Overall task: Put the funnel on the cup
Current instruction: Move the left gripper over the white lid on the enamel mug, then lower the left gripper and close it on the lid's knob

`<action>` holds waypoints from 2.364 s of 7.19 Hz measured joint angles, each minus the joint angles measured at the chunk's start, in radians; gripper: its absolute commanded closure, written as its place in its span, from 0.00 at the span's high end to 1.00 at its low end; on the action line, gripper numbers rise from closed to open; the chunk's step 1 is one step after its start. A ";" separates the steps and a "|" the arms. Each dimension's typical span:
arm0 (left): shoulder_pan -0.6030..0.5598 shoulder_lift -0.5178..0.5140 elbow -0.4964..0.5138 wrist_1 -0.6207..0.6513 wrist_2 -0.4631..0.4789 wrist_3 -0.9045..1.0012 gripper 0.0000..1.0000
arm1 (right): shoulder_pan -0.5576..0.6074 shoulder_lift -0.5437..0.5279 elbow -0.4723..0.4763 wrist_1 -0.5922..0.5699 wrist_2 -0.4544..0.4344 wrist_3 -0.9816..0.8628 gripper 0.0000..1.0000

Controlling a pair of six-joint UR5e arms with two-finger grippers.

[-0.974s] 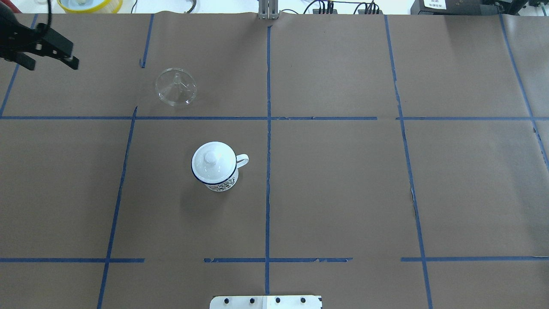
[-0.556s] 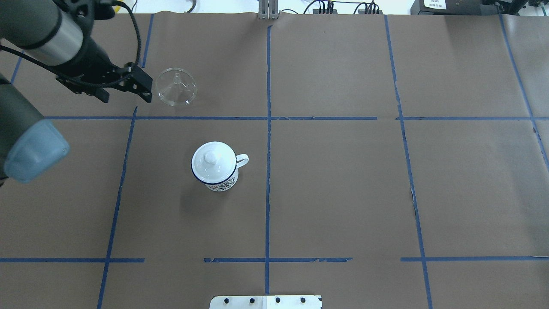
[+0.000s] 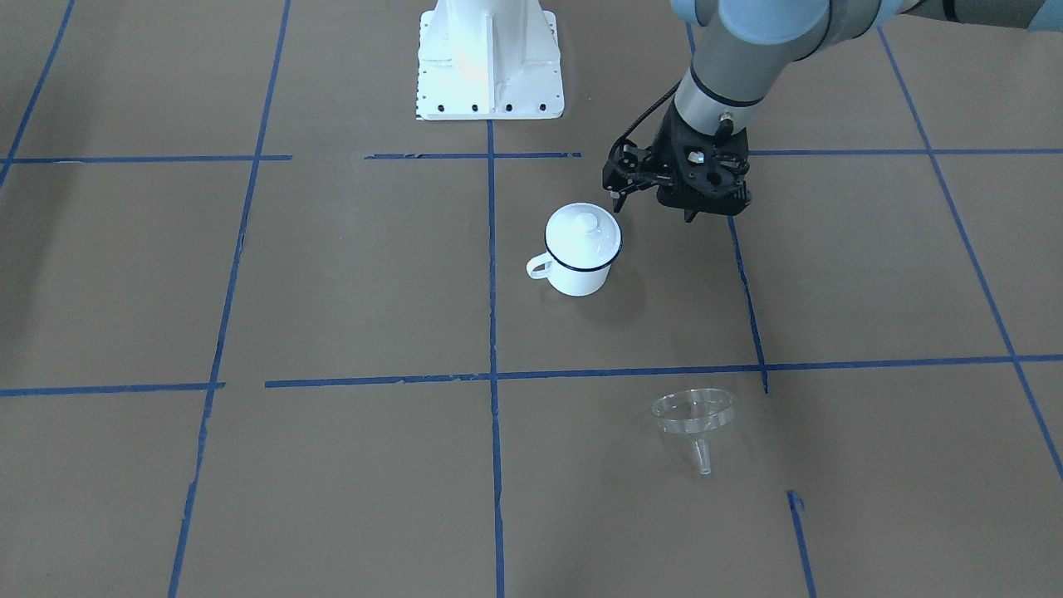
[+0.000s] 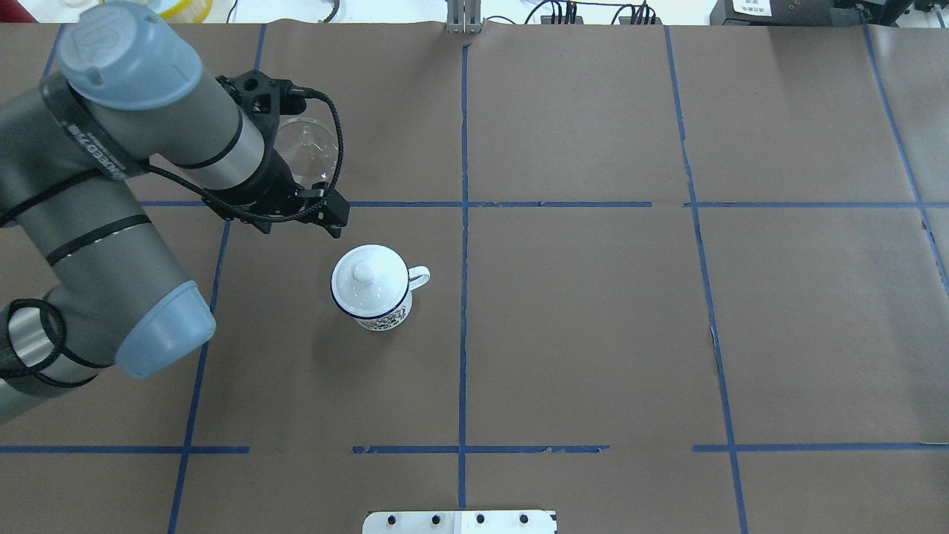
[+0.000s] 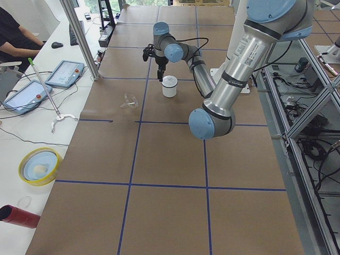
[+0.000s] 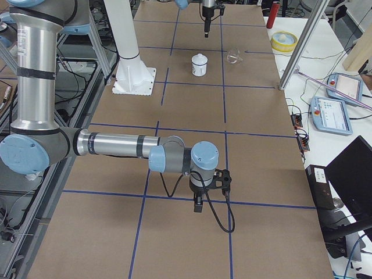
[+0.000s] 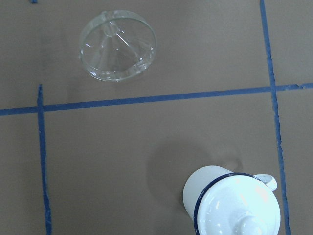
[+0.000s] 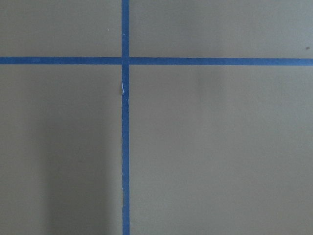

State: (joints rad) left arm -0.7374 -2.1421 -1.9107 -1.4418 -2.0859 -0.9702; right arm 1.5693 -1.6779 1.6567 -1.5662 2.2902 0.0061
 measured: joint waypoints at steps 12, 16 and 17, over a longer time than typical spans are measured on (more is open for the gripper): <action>0.100 -0.082 0.122 -0.014 0.043 -0.051 0.60 | 0.000 0.000 0.000 0.000 0.000 0.000 1.00; 0.101 -0.084 0.119 -0.012 0.042 -0.053 0.42 | 0.000 0.000 0.000 0.000 0.000 0.000 1.00; 0.101 -0.084 0.118 -0.011 0.042 -0.053 0.42 | 0.000 0.000 0.000 0.000 0.000 0.000 1.00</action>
State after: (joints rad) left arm -0.6361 -2.2263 -1.7928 -1.4530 -2.0440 -1.0235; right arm 1.5692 -1.6782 1.6567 -1.5662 2.2902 0.0062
